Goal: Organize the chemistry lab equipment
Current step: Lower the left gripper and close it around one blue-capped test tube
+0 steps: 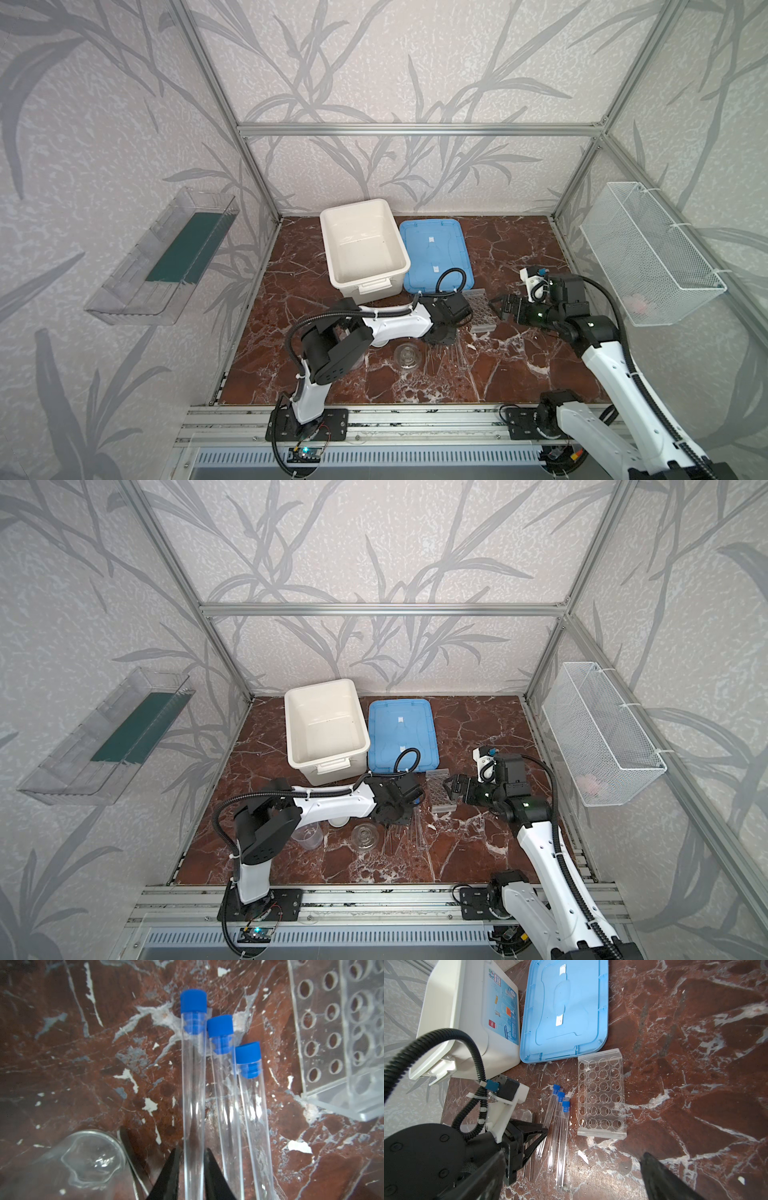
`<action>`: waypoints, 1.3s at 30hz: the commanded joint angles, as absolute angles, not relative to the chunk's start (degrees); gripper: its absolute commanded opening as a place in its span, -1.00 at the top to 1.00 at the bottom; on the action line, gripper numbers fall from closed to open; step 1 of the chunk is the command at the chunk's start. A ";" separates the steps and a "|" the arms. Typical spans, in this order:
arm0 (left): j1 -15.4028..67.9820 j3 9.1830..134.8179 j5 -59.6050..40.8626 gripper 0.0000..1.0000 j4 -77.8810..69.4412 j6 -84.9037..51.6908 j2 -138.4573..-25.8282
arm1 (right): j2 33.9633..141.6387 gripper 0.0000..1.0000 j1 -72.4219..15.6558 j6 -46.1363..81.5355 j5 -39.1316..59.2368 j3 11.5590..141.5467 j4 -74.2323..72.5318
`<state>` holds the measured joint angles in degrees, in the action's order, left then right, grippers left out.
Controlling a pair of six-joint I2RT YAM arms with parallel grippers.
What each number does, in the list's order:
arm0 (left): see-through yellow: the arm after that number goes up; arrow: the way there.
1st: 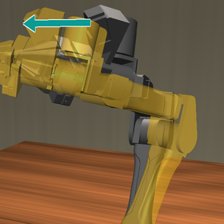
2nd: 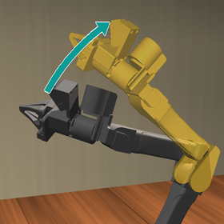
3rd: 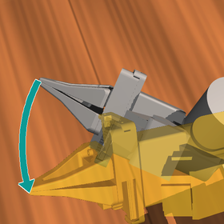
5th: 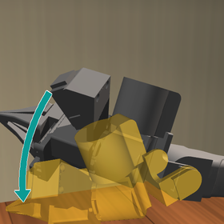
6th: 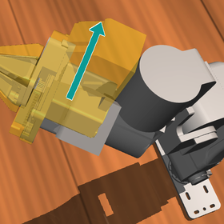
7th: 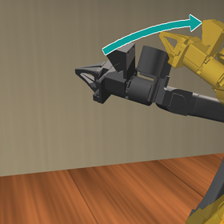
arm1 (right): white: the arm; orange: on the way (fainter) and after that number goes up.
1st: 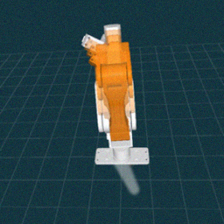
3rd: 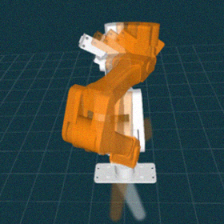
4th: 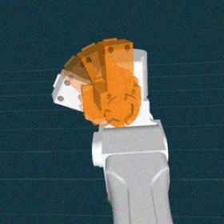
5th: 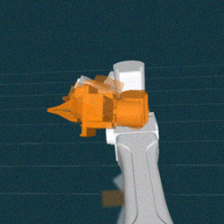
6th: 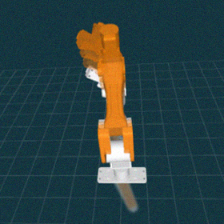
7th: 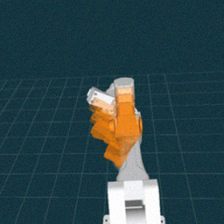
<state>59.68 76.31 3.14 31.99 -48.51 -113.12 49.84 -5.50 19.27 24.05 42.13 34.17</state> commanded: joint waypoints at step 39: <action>61.47 84.96 8.73 0.63 43.33 -45.29 -118.02 | 47.35 -0.99 -4.22 18.45 24.69 41.95 34.82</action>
